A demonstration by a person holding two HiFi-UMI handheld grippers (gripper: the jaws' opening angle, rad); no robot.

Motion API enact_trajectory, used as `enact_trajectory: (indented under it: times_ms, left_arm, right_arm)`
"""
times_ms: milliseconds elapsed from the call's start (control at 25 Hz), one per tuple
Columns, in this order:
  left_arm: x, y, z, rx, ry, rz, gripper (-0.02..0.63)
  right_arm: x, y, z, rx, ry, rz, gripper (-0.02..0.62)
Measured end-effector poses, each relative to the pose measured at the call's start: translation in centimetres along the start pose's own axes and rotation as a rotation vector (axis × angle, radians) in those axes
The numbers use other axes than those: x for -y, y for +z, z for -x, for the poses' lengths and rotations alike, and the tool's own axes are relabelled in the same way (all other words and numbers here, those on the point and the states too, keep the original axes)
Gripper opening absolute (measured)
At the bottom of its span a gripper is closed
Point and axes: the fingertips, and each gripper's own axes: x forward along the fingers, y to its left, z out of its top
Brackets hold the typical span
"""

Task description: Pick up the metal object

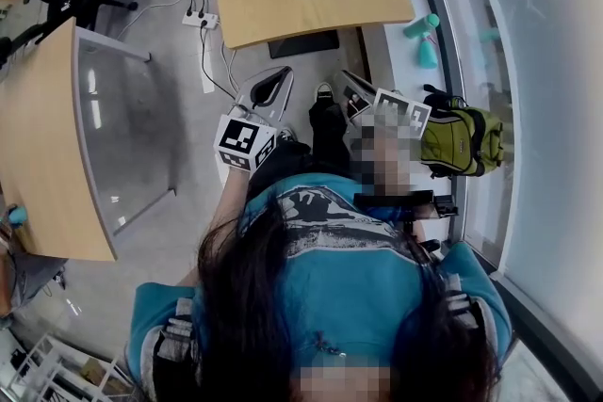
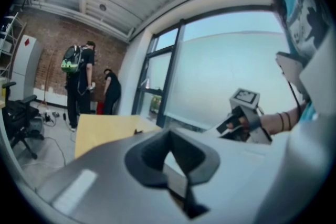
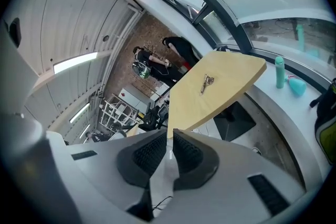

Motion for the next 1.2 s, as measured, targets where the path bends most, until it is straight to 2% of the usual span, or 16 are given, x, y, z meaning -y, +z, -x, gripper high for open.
enact_trajectory:
  times_ms: [240, 560, 800, 960, 1200]
  left_arm:
    - [-4.0, 0.8, -4.6, -0.003, 0.06, -0.003, 0.005]
    - [-8.7, 3.2, -11.6, 0.026, 0.159, 0.024, 0.005]
    - [-11.0, 3.9, -15.7, 0.014, 0.208, 0.025, 0.005]
    - [-12.3, 3.6, -16.5, -0.008, 0.249, 0.031, 0.005]
    - [-13.5, 2.9, -15.9, -0.045, 0.314, 0.048, 0.005]
  right_arm:
    - [2.2, 5.1, -4.7, -0.039, 0.028, 0.012, 0.026]
    - [5.7, 13.8, -10.8, -0.133, 0.043, 0.101, 0.026]
    - [10.4, 18.6, -16.4, -0.221, 0.01, 0.16, 0.028]
    - [12.9, 20.5, -20.9, -0.292, 0.021, 0.149, 0.12]
    - [18.1, 22.8, -26.3, -0.314, -0.082, 0.074, 0.147]
